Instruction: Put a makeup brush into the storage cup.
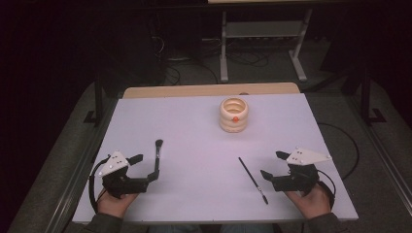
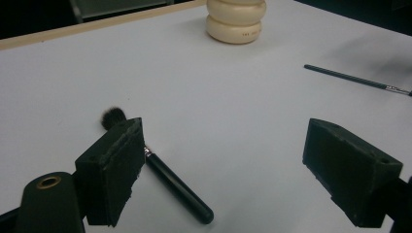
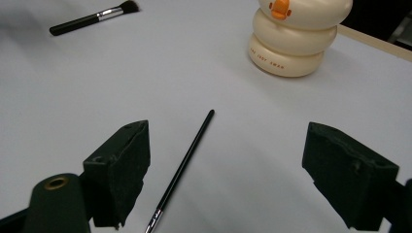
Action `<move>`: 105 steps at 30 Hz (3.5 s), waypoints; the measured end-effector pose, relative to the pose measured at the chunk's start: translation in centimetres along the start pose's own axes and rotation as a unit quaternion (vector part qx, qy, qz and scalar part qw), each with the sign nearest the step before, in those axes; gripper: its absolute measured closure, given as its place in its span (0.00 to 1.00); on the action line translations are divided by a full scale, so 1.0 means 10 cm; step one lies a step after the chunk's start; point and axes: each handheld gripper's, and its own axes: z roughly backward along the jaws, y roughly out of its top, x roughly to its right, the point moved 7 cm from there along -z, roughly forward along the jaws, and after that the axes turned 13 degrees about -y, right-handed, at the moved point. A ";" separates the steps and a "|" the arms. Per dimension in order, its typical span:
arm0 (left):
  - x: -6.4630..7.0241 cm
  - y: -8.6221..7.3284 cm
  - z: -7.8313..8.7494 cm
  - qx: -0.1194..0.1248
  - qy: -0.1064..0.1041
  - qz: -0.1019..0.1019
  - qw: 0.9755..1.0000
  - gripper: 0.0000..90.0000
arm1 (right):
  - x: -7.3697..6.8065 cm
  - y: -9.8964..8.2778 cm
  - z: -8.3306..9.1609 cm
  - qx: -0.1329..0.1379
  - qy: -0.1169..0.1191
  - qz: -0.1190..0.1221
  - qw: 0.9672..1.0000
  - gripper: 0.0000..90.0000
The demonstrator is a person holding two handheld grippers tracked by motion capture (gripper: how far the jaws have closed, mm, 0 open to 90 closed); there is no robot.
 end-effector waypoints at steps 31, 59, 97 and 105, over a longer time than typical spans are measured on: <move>0.03 0.21 0.03 0.011 0.003 0.046 0.999 0.18 | 0.04 0.01 0.03 0.007 -0.006 -0.005 1.000 0.19; -0.44 0.48 -0.24 -0.103 0.060 0.128 0.985 0.29 | 0.03 0.04 0.01 0.005 0.000 0.003 1.000 0.19; -0.69 -0.10 -0.69 -0.232 0.088 0.198 0.948 0.47 | 0.04 0.06 0.00 0.006 -0.004 0.019 1.000 0.20; -0.69 -0.13 -0.71 -0.243 0.094 0.187 0.947 0.57 | 0.04 0.06 0.00 0.008 -0.004 0.019 1.000 0.20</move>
